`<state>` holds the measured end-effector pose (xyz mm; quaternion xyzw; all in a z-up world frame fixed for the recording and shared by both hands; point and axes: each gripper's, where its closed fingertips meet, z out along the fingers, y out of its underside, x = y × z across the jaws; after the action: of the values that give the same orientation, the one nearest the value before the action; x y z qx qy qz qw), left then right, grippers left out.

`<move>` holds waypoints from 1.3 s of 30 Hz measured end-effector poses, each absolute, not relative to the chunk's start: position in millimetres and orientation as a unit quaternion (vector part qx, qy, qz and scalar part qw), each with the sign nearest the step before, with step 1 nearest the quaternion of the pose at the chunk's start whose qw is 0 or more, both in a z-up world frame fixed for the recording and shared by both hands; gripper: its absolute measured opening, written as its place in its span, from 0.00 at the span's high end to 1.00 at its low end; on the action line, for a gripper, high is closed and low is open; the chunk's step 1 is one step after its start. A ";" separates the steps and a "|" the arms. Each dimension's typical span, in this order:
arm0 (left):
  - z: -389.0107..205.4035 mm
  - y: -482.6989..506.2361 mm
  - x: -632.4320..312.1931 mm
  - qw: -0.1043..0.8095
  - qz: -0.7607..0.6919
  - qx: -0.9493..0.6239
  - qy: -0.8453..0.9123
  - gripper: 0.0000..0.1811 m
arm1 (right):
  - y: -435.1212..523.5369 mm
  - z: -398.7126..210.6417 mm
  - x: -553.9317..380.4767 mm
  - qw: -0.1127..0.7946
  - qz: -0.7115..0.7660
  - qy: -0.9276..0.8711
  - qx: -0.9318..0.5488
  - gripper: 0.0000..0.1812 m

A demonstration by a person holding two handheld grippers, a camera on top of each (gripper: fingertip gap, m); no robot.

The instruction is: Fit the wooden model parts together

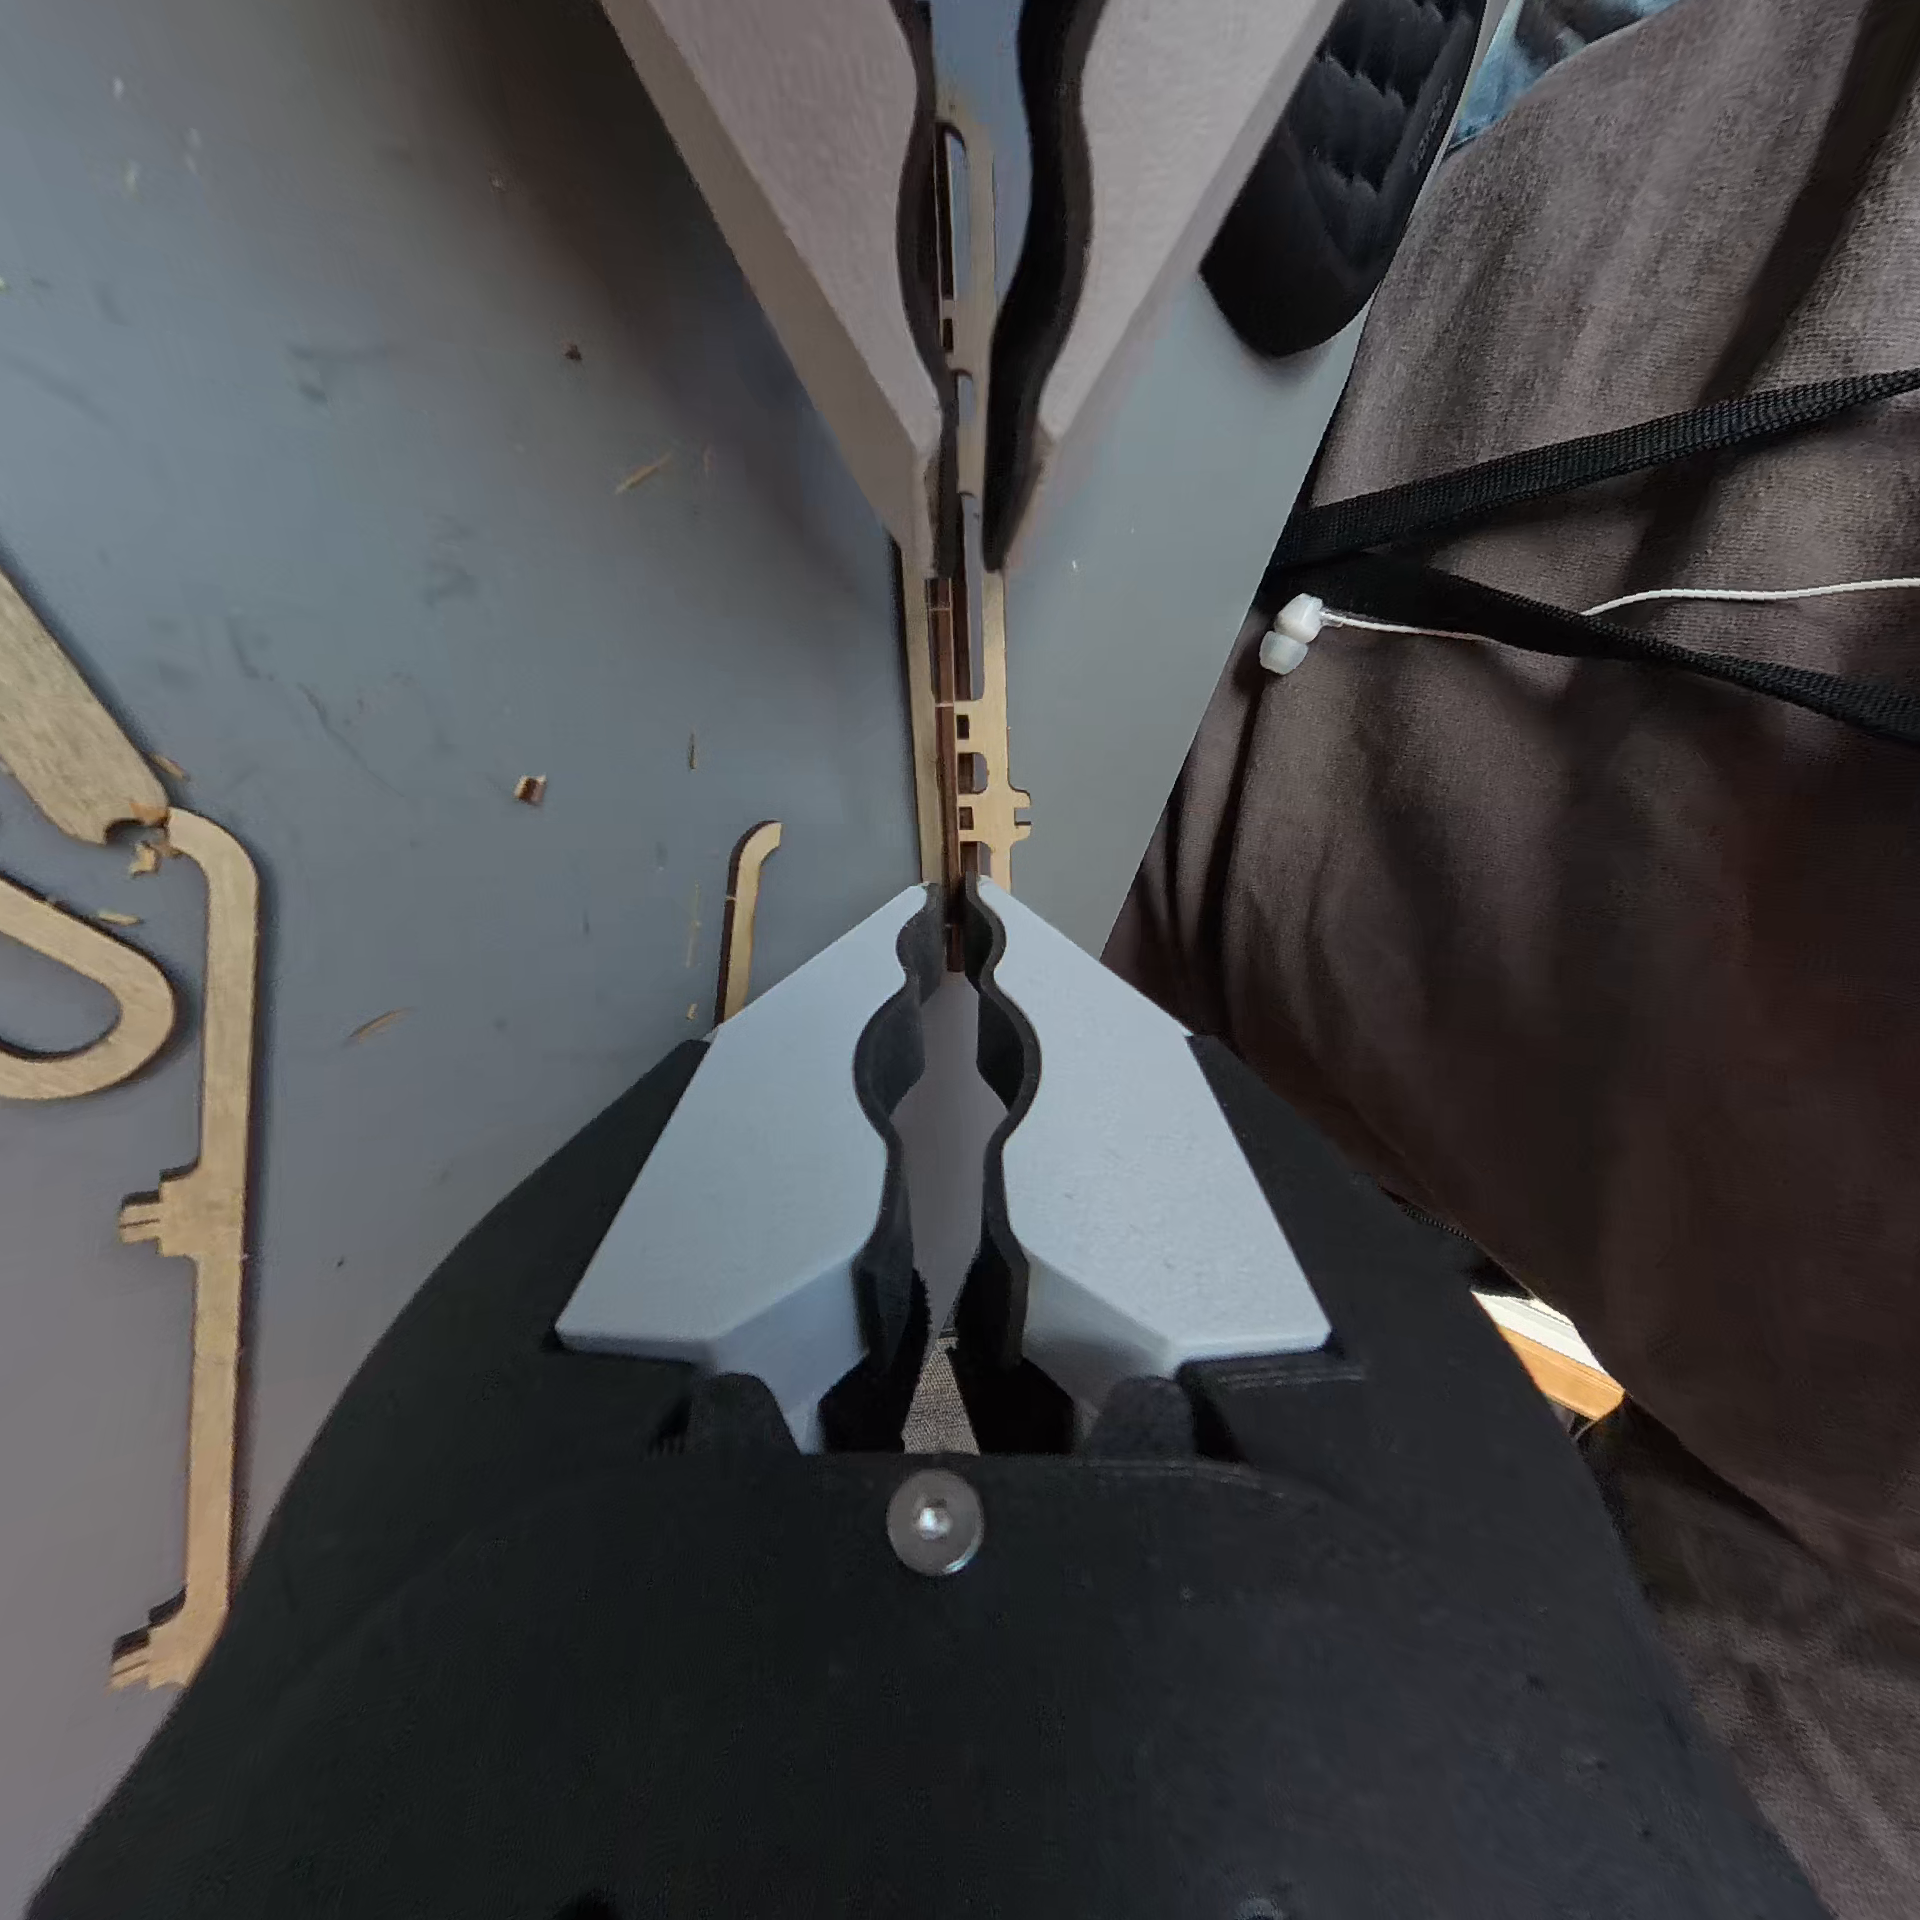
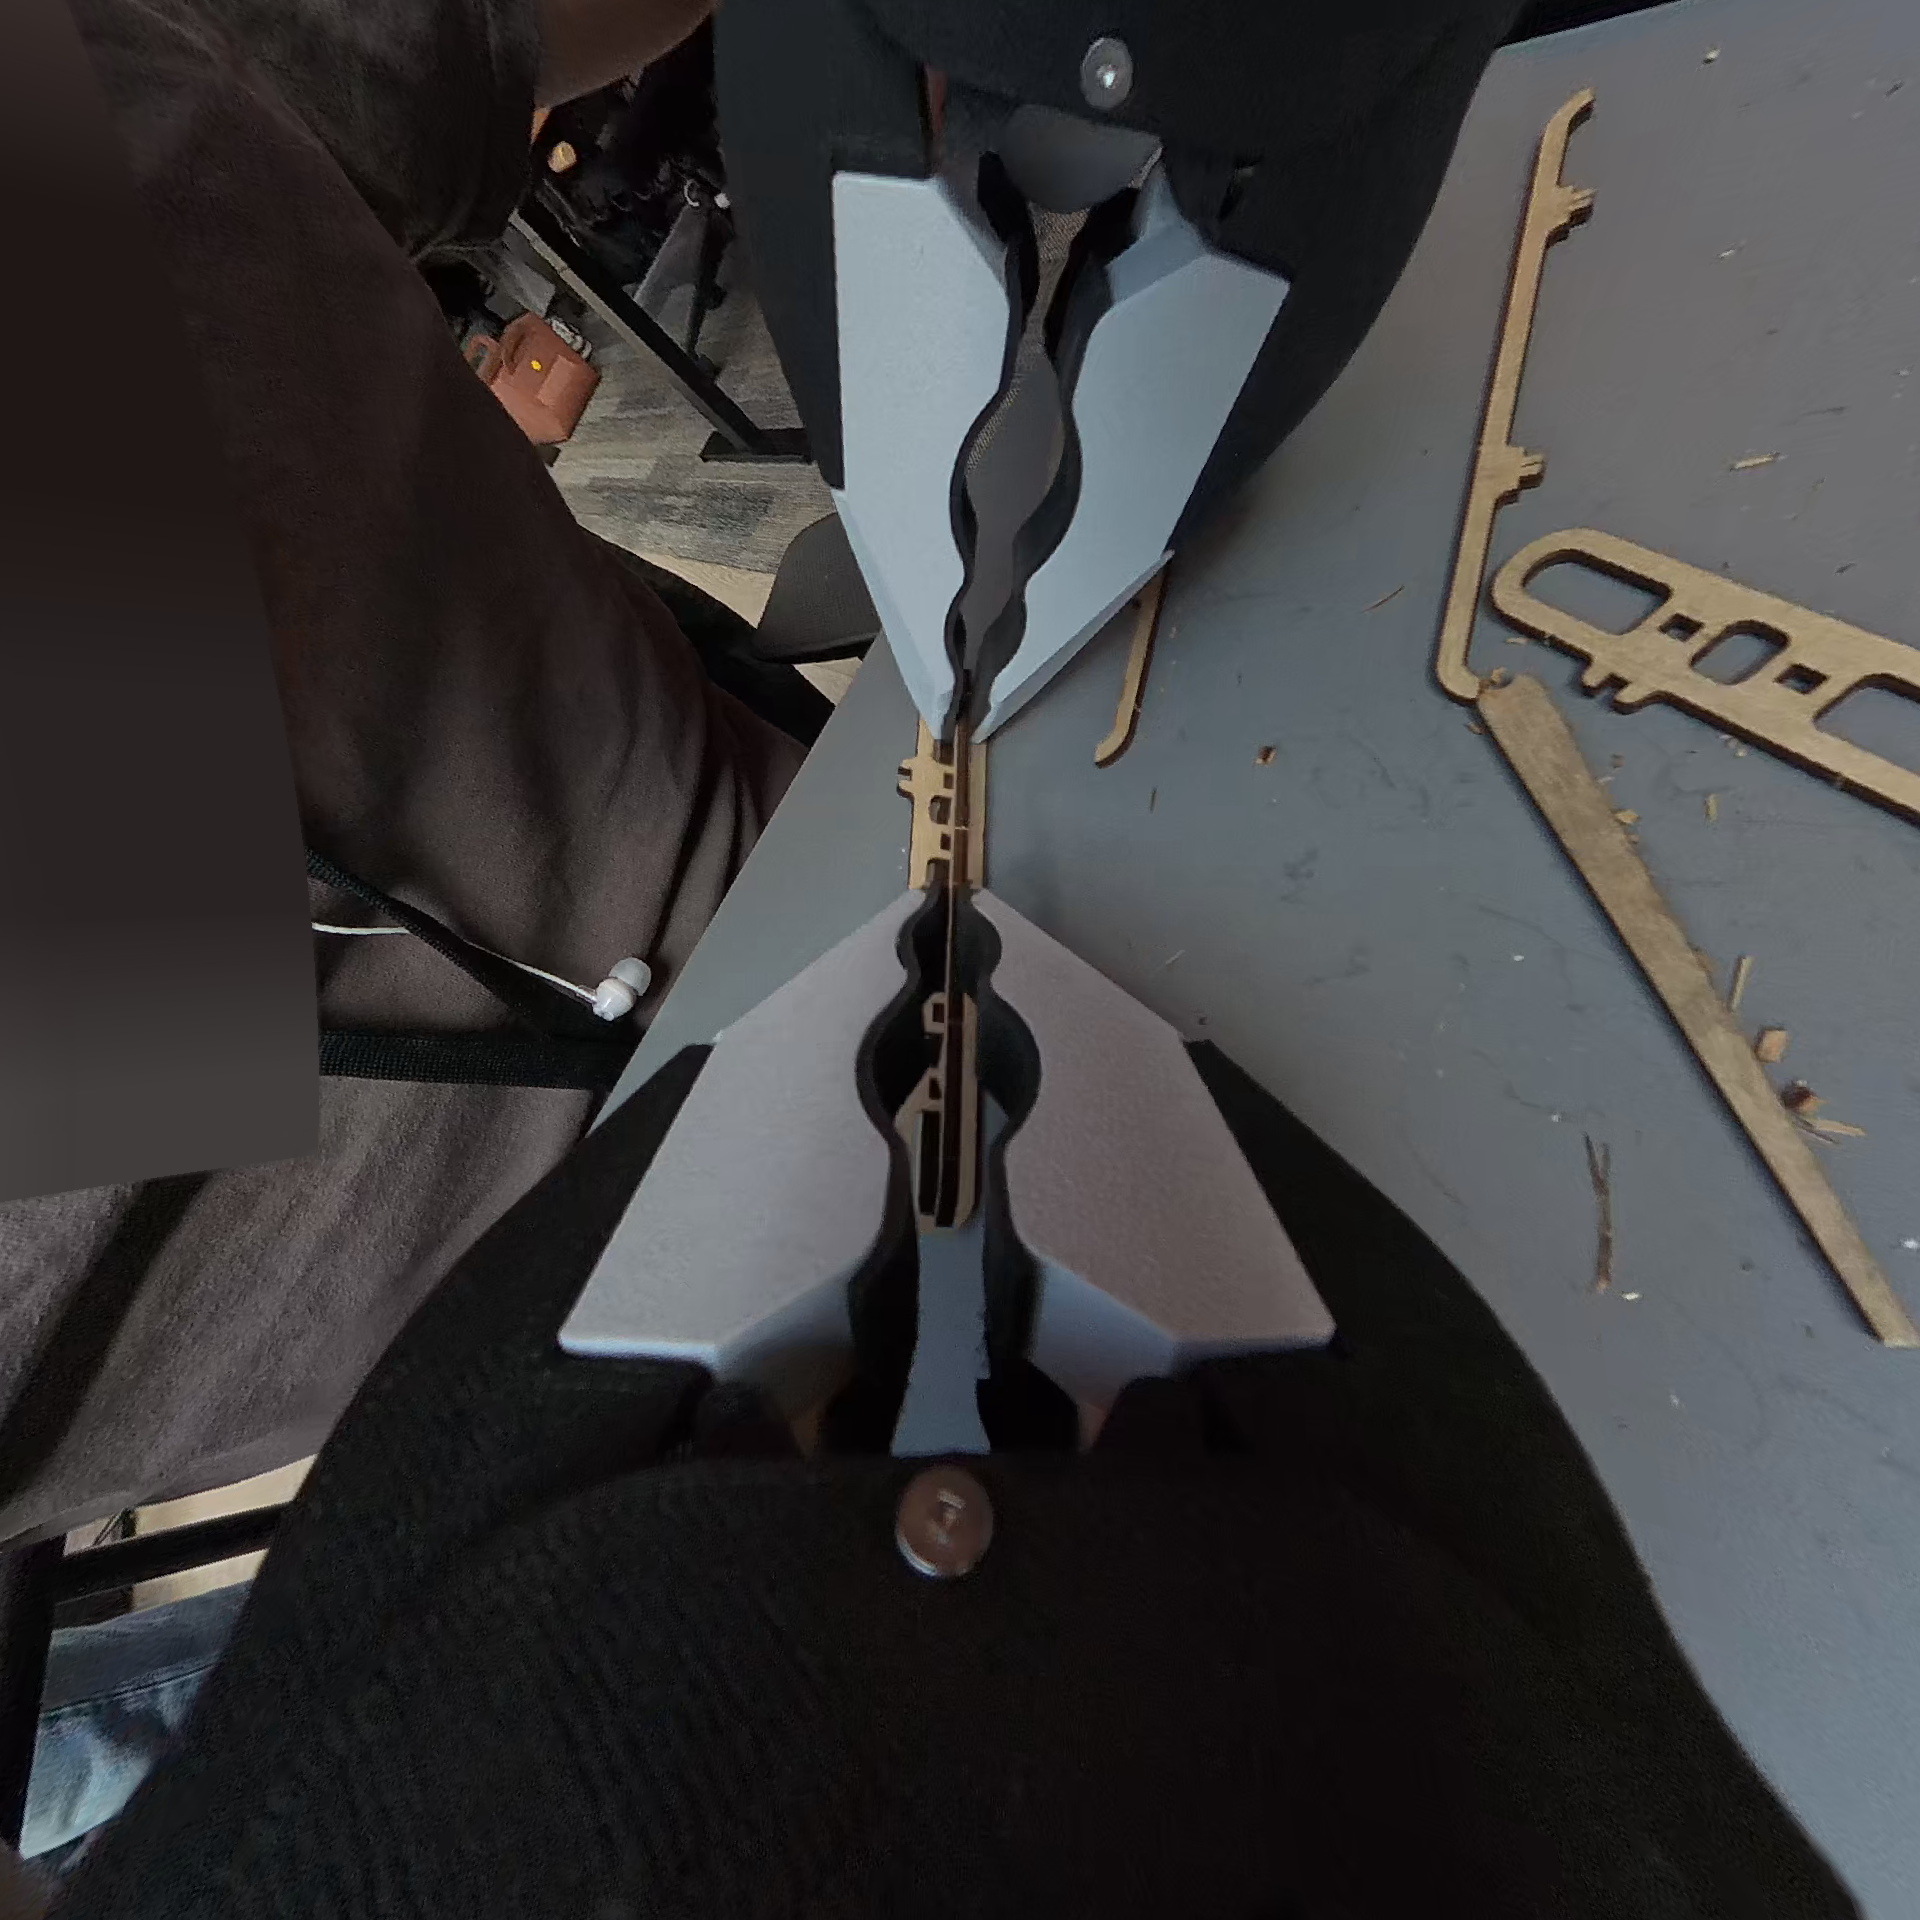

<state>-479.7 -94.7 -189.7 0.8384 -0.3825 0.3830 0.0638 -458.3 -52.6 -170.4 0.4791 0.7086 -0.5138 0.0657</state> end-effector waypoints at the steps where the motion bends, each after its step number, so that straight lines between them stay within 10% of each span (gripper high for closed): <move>1: -190.4 -95.0 -479.9 0.065 0.381 0.839 -0.383 1.00 | -53.8 -169.2 -459.6 0.071 -0.520 0.702 0.481 0.98; 39: -188.3 -99.4 -477.3 0.063 0.393 0.837 -0.375 1.00 | -67.1 -178.5 -458.6 0.128 -0.505 0.714 0.468 0.99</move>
<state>-477.3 -99.4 -188.3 0.8370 -0.3749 0.3935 0.0632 -458.6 -67.1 -178.5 0.4681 0.7137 -0.5052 0.1277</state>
